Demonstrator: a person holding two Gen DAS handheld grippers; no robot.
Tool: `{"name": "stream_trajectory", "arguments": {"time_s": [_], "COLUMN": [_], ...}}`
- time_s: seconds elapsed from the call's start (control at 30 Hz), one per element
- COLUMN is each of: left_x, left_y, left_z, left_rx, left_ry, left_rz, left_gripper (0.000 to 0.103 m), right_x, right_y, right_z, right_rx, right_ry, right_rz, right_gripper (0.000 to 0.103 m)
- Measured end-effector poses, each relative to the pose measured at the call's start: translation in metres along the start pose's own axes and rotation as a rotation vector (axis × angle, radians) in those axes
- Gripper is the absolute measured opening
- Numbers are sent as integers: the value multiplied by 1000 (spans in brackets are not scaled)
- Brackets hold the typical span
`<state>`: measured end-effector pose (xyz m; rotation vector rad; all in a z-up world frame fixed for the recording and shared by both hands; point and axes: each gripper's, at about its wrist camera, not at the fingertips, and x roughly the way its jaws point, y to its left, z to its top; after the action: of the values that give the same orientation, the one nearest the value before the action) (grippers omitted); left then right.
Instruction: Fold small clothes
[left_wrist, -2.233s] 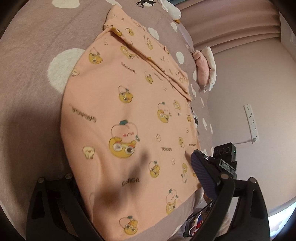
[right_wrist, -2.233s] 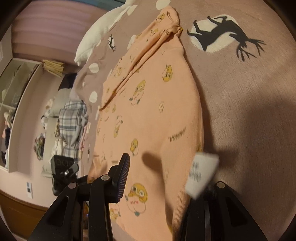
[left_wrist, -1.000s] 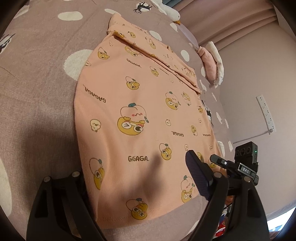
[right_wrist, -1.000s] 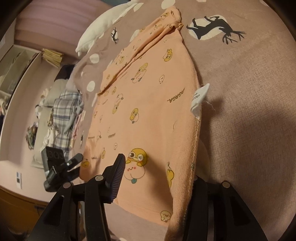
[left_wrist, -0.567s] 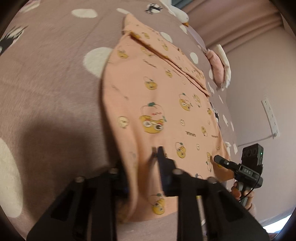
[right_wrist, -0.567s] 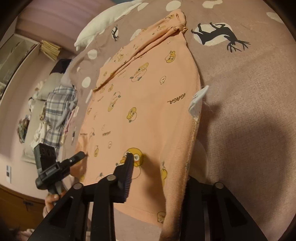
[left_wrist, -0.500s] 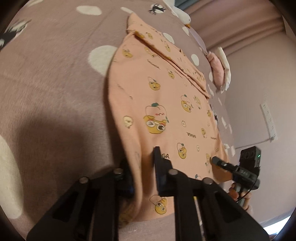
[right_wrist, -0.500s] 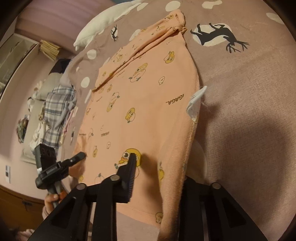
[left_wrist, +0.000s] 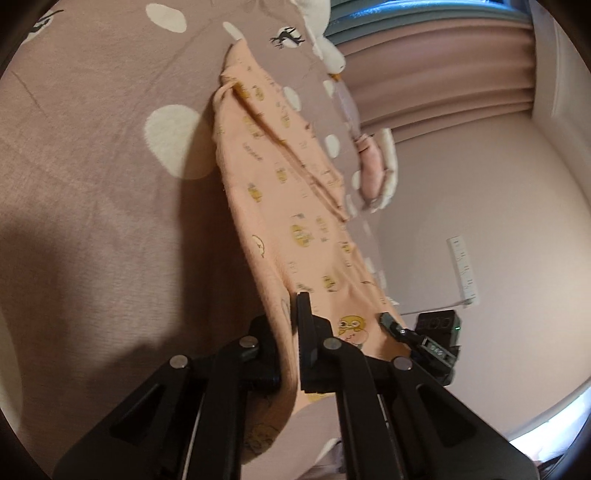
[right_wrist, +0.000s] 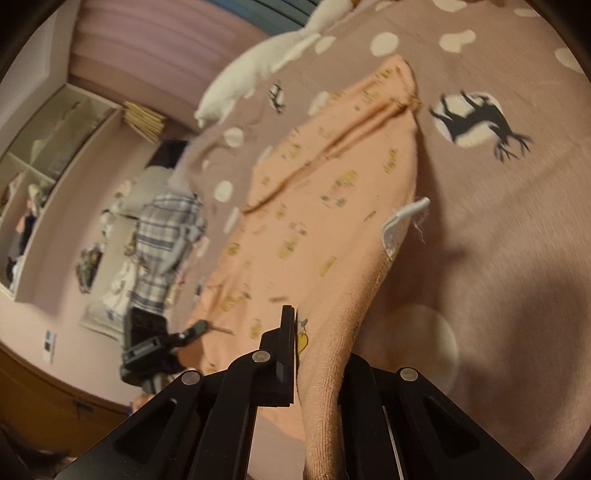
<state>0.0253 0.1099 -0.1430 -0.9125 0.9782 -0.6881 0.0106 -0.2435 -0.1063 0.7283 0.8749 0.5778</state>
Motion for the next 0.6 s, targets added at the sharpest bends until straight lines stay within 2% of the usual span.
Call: {"name": "stream_trajectory", "arguments": {"time_s": [0.3, 0.6], "left_x": [0, 5], "left_y": [-25, -44], "left_z": [17, 45], "left_rx": [17, 42], "left_ry": [-30, -61], "left_rz": [-113, -154], "left_gripper": [1, 1], "right_x": [-3, -6], "right_y": [21, 33], "right_z": [17, 43], "right_rx": [-55, -90], "right_ry": [-58, -110], "right_rz": [76, 107], "right_gripper": [7, 7]}}
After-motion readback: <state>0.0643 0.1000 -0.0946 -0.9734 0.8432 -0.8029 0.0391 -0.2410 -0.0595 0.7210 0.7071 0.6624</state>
